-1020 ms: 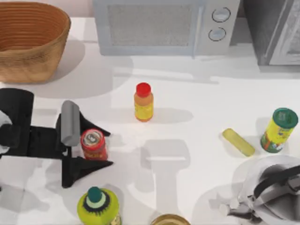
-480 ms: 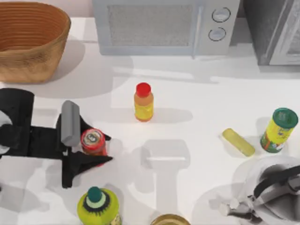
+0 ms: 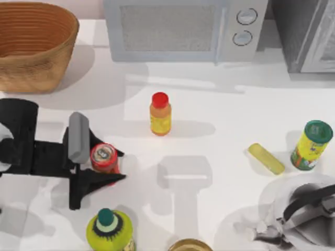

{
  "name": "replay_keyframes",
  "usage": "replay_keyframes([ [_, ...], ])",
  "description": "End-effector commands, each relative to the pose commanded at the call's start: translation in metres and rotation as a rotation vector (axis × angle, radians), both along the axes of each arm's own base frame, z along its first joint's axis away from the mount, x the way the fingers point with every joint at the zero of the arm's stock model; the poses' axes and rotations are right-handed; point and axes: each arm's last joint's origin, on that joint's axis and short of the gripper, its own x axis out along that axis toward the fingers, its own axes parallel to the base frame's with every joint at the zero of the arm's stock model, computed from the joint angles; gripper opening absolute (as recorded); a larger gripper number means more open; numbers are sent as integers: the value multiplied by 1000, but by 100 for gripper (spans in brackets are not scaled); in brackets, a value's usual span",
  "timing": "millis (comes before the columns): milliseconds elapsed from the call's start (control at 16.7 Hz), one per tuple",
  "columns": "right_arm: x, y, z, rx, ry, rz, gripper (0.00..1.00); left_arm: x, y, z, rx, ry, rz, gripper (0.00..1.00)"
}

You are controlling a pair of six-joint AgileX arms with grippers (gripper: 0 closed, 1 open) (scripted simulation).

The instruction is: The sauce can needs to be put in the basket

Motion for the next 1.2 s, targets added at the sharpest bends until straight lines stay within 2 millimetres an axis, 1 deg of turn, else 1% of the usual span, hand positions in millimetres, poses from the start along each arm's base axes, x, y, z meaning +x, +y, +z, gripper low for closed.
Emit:
replay_keyframes([
  [120, 0, 0, 0, 0, 0, 0, 100, 6, -1, 6, -8, -5, -8, 0],
  [240, 0, 0, 0, 0, 0, 0, 100, 21, -1, 20, -19, -13, -8, 0],
  [360, 0, 0, 0, 0, 0, 0, 100, 44, 4, 44, -29, -24, 10, 0],
  [480, 0, 0, 0, 0, 0, 0, 100, 72, 16, 79, -36, -43, 53, 0],
  [600, 0, 0, 0, 0, 0, 0, 100, 98, 38, 119, -38, -54, 122, 0],
  [720, 0, 0, 0, 0, 0, 0, 100, 118, 68, 159, -36, -51, 214, 0],
  [840, 0, 0, 0, 0, 0, 0, 100, 132, 102, 193, -31, -40, 319, 0],
  [900, 0, 0, 0, 0, 0, 0, 100, 137, 119, 208, -28, -34, 372, 0],
  [1020, 0, 0, 0, 0, 0, 0, 100, 143, 152, 229, -24, -18, 473, 0],
  [1140, 0, 0, 0, 0, 0, 0, 100, 146, 179, 240, -19, -3, 558, 0],
  [1200, 0, 0, 0, 0, 0, 0, 100, 146, 189, 243, -17, 2, 591, 0],
])
